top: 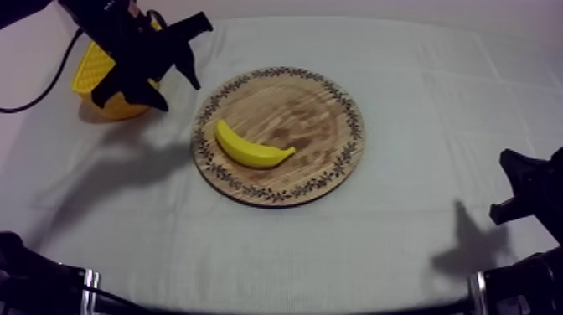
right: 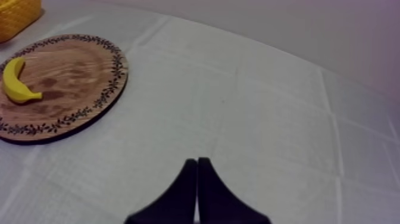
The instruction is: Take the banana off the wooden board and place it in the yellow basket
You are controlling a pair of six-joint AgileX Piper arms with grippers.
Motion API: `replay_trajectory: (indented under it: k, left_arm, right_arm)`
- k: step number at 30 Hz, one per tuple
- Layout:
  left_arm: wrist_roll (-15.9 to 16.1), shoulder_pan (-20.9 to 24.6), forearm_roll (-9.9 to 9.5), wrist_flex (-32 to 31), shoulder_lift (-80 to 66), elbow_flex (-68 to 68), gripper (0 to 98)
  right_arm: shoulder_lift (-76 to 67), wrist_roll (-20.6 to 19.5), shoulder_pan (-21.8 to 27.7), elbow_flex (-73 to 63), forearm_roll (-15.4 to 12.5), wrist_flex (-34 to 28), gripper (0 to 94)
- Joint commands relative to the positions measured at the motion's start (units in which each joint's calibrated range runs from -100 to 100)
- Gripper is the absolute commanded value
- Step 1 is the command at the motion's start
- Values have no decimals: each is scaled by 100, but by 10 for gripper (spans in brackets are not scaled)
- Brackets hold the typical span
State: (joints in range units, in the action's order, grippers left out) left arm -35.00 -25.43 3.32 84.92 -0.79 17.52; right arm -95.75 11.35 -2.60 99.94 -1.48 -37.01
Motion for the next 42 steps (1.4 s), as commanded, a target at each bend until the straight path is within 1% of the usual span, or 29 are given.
replay_trajectory:
  k: [1, 5, 7, 15, 18, 27, 32, 42]
  left_arm:
    - [-36, 5, 65, 7, 8, 4, 565]
    - [-50, 1, 165, 26, 27, 45, 604]
    - [-30, -26, 185, 2, 38, 95, 626]
    - [109, -72, 161, -255, 77, 403, 670]
    - [149, -74, 185, -282, 149, 502, 676]
    - [281, -175, 205, -527, 682, 577, 709]
    - [236, -107, 399, -549, 1101, 362, 756]
    - [196, -89, 644, -701, 1941, -156, 744]
  right_arm:
    - [0, 0, 0, -5, -1, 0, 3]
    - [0, 0, 0, -5, -1, 0, 3]
    - [0, 0, 0, -5, -1, 0, 3]
    - [0, 0, 0, -5, -1, 0, 3]
    - [0, 0, 0, -5, -1, 0, 3]
    - [0, 0, 0, -5, -1, 0, 3]
    - [0, 3, 0, -5, -1, 0, 3]
    - [0, 0, 0, -5, -1, 0, 3]
